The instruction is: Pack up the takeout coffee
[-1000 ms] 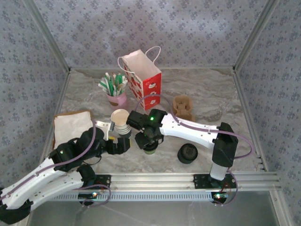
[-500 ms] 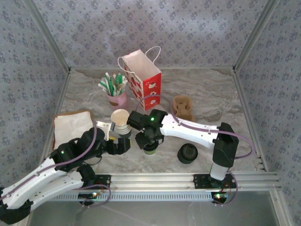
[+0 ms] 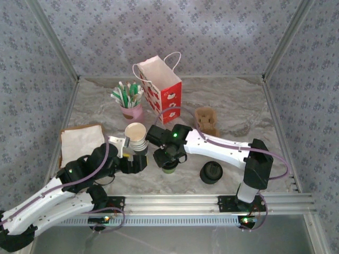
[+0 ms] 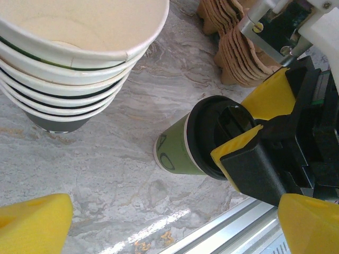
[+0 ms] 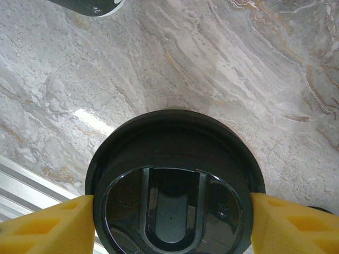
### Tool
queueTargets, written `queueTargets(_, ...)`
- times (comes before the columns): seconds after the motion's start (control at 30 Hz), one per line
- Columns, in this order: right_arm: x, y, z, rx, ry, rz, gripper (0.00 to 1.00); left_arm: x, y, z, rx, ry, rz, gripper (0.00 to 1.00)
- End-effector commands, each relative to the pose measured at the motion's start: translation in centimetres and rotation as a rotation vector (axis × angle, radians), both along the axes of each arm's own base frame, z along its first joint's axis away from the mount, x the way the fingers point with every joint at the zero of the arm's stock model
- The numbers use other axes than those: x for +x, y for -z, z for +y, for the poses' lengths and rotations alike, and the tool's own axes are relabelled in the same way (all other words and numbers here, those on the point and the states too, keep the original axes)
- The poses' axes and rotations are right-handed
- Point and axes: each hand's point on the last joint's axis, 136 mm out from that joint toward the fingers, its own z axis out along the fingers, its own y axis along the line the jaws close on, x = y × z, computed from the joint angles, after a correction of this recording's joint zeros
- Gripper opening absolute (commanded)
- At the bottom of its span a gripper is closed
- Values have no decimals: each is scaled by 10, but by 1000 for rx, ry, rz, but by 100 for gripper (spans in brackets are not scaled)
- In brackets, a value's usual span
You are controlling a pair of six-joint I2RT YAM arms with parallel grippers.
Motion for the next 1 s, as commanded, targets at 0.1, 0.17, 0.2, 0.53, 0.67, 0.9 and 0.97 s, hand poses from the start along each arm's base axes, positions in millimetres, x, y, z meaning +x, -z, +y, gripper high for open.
queueTargets(0.1,-15,28,-10,-50,14,102,71,2,-3,-3,-27,-6,-2,100)
queueTargets(0.17,-16,30,-9,-47,15,110,71,2,-4,-3,-28,-4,-1,99)
queueTargets(0.2,-17,31,-8,-45,13,115,71,2,-4,-3,-29,-5,-1,100)
queueTargets(0.53,-19,43,-11,-59,18,128,71,2,-3,-4,-28,-3,-1,99)
queueTargets(0.67,-21,46,-12,-65,24,133,71,2,-4,-4,-30,-2,-2,99)
queueTargets(0.9,-15,27,-10,-66,22,87,72,2,-3,-4,-28,-3,1,99)
queueTargets(0.97,-14,19,-8,-58,22,78,73,2,-2,-4,-26,-4,3,100)
